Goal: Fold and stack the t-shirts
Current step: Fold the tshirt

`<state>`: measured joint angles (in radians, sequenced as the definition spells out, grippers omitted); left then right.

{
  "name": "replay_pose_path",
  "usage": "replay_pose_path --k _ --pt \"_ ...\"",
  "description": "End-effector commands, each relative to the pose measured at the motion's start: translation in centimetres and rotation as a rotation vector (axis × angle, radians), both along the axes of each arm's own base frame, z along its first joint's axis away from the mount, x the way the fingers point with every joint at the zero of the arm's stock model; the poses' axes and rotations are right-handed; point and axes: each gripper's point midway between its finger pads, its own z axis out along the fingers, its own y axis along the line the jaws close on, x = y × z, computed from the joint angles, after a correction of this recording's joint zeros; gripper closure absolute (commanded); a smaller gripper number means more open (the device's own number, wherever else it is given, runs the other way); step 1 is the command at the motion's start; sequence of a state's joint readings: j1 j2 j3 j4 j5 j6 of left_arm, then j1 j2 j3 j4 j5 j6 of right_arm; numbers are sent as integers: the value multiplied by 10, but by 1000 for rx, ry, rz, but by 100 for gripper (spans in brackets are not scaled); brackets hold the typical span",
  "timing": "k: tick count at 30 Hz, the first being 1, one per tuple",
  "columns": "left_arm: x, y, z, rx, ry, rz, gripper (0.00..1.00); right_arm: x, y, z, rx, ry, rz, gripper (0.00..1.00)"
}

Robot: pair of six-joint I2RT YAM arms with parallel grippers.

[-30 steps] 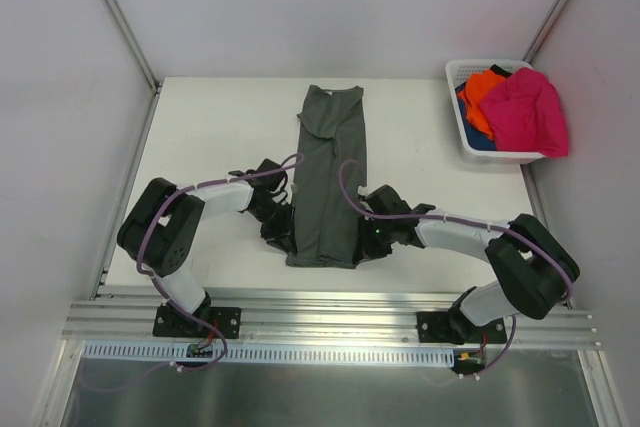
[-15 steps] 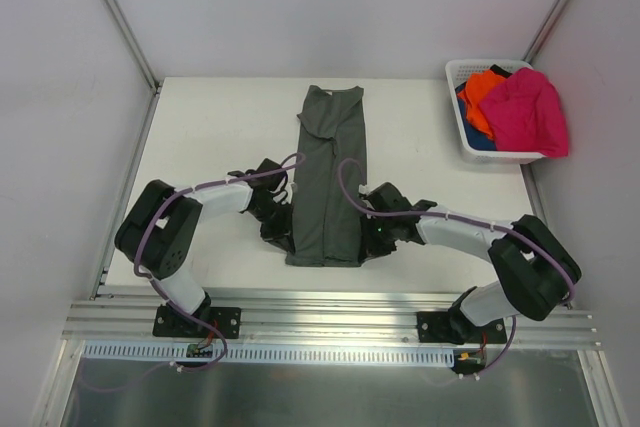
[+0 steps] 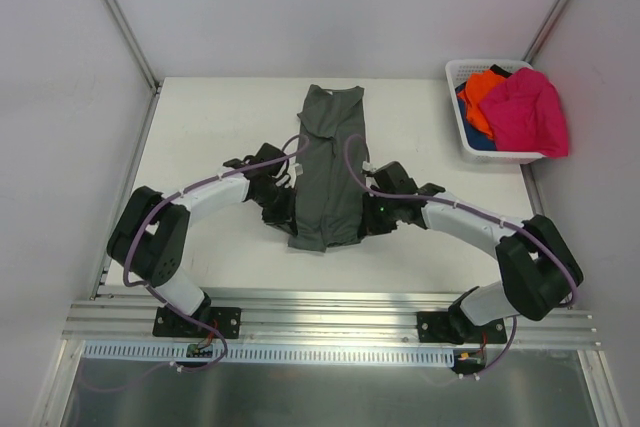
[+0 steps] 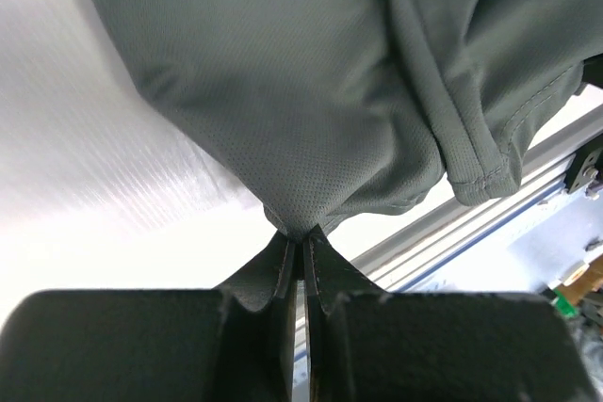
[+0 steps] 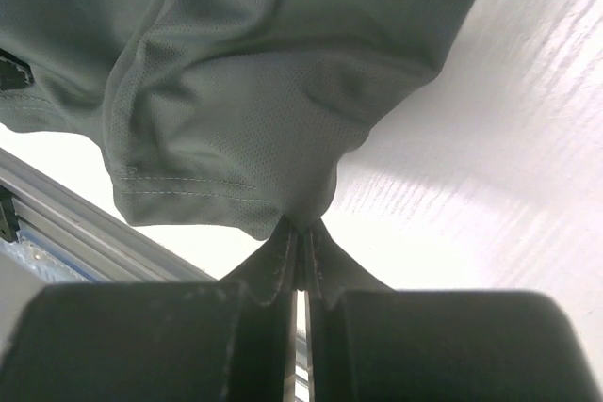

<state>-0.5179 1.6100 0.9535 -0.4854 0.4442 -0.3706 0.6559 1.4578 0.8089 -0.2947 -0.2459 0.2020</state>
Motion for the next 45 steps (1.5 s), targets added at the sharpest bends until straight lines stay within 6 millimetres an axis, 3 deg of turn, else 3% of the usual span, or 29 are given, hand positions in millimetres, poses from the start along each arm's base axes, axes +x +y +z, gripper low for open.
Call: replay_pose_path --k 1,7,19,28,39,45 --pt "12 -2 22 1 -89 -41 100 13 0 26 19 -80 9 99" --pt "29 -5 37 5 -153 -62 100 22 -2 42 30 -124 7 99" --pt "70 -13 63 26 -280 -62 100 90 -13 81 67 -240 -96 99" --pt "119 -16 77 47 -366 -36 100 123 -16 83 71 -263 -133 100" --pt "156 -10 73 86 -396 5 100 171 -11 99 72 -334 -152 100" --pt "183 -4 84 89 -441 45 100 191 -10 104 63 -364 -158 100"
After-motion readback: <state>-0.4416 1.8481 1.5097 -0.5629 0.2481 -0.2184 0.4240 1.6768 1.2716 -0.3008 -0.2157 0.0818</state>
